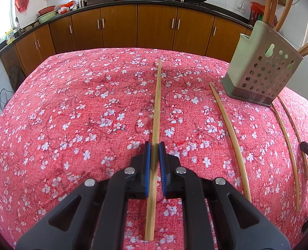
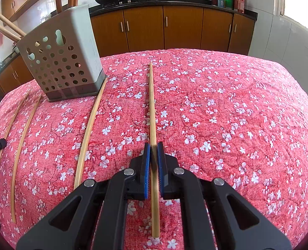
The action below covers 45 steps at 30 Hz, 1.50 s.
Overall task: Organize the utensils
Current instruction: 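Grasp a single chopstick with the right tool while the left tool grasps another, then lift both held chopsticks up over the metal holder with both tools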
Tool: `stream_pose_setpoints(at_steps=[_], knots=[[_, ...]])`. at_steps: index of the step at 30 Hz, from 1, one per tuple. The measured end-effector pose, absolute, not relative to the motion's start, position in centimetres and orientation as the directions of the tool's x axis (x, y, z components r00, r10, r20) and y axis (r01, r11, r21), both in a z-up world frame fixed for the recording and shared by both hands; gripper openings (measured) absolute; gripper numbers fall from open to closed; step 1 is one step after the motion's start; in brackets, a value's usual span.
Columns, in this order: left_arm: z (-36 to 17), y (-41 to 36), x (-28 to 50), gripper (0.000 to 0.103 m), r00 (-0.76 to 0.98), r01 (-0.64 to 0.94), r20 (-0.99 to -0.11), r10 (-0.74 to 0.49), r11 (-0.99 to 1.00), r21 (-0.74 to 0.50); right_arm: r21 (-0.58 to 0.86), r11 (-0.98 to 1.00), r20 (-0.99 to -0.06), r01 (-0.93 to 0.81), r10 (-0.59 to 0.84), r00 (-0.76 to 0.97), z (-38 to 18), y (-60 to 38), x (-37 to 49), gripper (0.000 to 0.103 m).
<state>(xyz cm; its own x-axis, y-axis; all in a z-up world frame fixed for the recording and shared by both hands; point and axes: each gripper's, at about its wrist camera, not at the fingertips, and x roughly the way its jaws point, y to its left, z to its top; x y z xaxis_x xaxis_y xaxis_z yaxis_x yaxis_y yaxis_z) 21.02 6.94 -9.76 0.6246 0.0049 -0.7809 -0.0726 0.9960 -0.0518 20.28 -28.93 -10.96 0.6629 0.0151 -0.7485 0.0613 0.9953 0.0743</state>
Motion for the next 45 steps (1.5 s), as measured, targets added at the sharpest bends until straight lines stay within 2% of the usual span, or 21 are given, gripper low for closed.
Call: stream_pose_setpoints(at_steps=[23,31,35,39,45], knots=[[-9.6,7.0,21.1,0.012,0.624,-0.072,-0.781,-0.001,0.996,-0.059,0.073,0.996,-0.750,0.061,0.014,0.661,-10.9,-29.0,20.4,0.008],[-9.3,6.5,19.1,0.012,0.620,-0.046,-0.784,0.010,0.999,-0.023,0.102,0.993,-0.750,0.057,0.039,0.661,-10.9,-29.0,19.5,0.008],[-9.0,6.0,18.5,0.009,0.622,-0.030,-0.783,0.021,1.000,0.003,0.077,0.995,-0.746,0.058,0.019,0.666,-10.5,-28.9,19.1,0.008],[-6.9,5.9,17.3,0.009,0.666,-0.007,-0.746,0.012,1.000,0.010,0.079,0.996,-0.688,0.052,0.017,0.726,-8.0,-29.2,17.9,0.007],[-0.4,5.7,16.2,0.009,0.778,0.011,-0.628,-0.020,1.000,-0.018,0.094,0.995,-0.548,0.031,0.025,0.836,-1.7,-29.2,16.3,0.007]])
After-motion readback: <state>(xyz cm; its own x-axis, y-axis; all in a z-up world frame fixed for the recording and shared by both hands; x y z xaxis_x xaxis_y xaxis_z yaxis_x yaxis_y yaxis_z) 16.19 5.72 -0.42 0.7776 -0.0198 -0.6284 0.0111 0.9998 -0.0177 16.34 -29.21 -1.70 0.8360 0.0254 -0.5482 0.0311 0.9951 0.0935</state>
